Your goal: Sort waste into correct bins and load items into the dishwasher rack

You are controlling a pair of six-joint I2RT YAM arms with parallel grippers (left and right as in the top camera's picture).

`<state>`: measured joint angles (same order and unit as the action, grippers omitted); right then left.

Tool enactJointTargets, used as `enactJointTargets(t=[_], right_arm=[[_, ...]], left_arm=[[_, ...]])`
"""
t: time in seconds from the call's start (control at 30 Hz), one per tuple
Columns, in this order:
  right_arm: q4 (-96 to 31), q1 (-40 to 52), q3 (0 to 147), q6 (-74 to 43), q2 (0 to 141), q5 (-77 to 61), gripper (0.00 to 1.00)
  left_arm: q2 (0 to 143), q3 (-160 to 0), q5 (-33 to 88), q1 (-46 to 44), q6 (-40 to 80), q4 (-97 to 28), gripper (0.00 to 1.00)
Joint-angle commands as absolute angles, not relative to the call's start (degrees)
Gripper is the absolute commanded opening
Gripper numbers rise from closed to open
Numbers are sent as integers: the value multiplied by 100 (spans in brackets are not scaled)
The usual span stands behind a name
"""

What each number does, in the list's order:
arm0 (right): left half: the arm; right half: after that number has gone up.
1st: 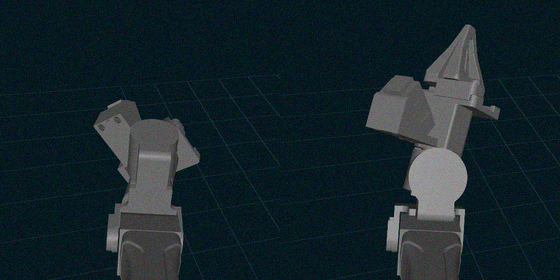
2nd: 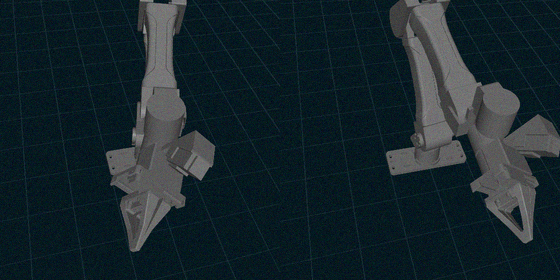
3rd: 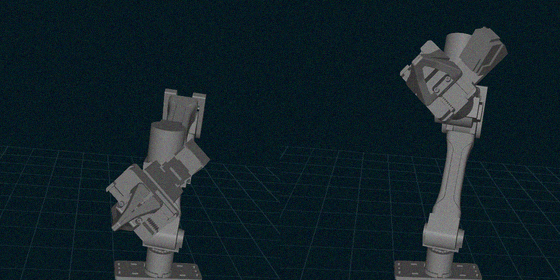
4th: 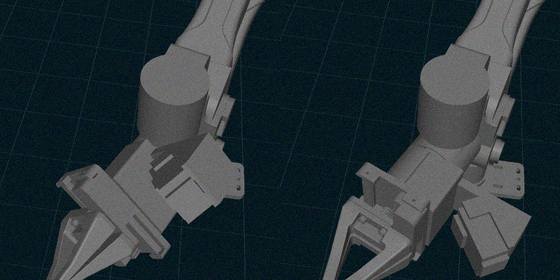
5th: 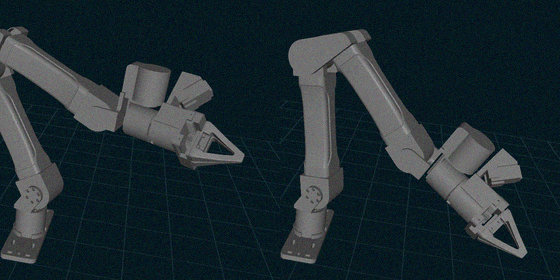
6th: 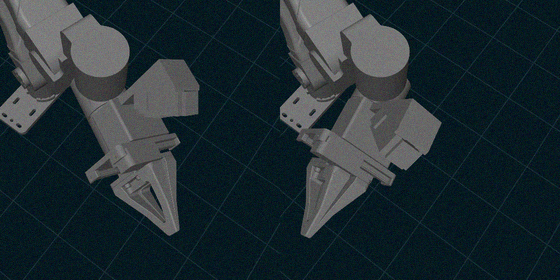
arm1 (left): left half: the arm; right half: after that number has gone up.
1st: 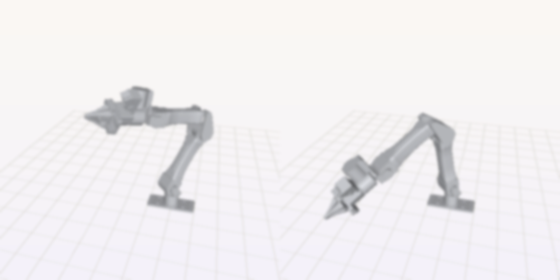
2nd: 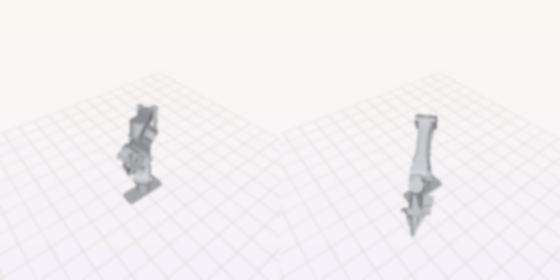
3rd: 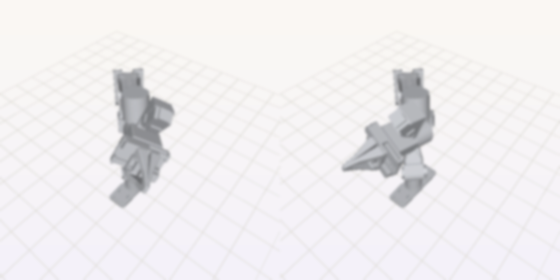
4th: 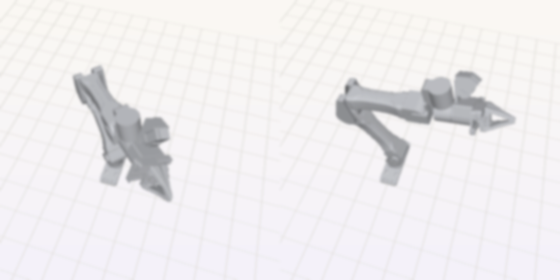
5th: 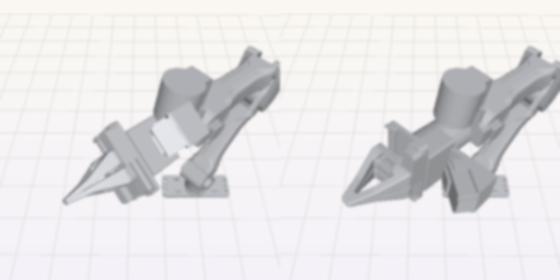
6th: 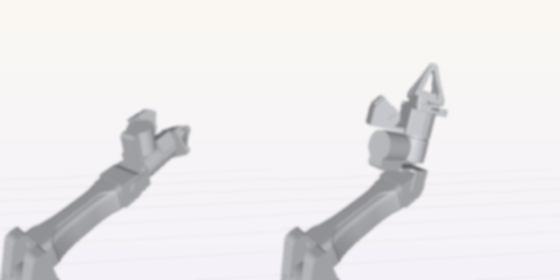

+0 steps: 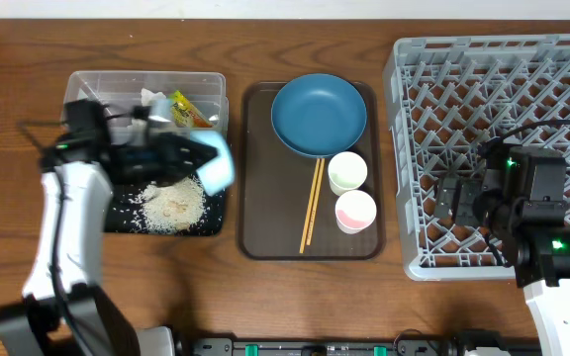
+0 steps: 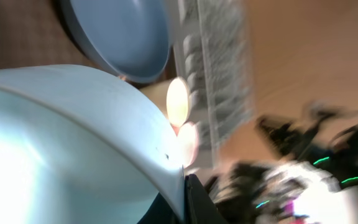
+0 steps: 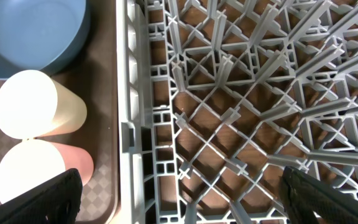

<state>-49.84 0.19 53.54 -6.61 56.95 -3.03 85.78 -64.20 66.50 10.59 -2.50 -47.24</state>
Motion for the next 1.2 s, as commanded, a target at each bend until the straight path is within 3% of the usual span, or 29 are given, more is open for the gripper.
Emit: enactJointTargets(t=[0.0,0.33,0.7,0.77,0.8,0.87,1.03,1.17], right_arm=[[-4974,78,5465,-725,5682,-305,99],[-4974,78,5465,-725,5682,-307,99],[-4976,78,5465,-725,5682,-307,99],[-4976,78,5465,-725,5682,-307,99],[-4976,78,5465,-725,5680,-307,99],[-4976,78,5465,-725,5680,-307,99],[-4976,78,5465,-725,5682,-307,99],[-4974,78,5465,-725,5680,-305,99]], left_arm=[[8409,-6442,4724,130,-80,-4587,6],[9004,-6440,2668,-2169,296,-3739,7],[9810,-6440,1876,-2742,484,-3485,8],[9804,-6440,1876,-2742,484,-3481,17],[9793,-6440,1876,-2742,484,-3481,29],[9771,-6440,1876,-2740,484,-3483,37],[9592,-6486,1999,-2742,729,-3612,39],[9253,-6611,2961,-2749,810,-3649,39]])
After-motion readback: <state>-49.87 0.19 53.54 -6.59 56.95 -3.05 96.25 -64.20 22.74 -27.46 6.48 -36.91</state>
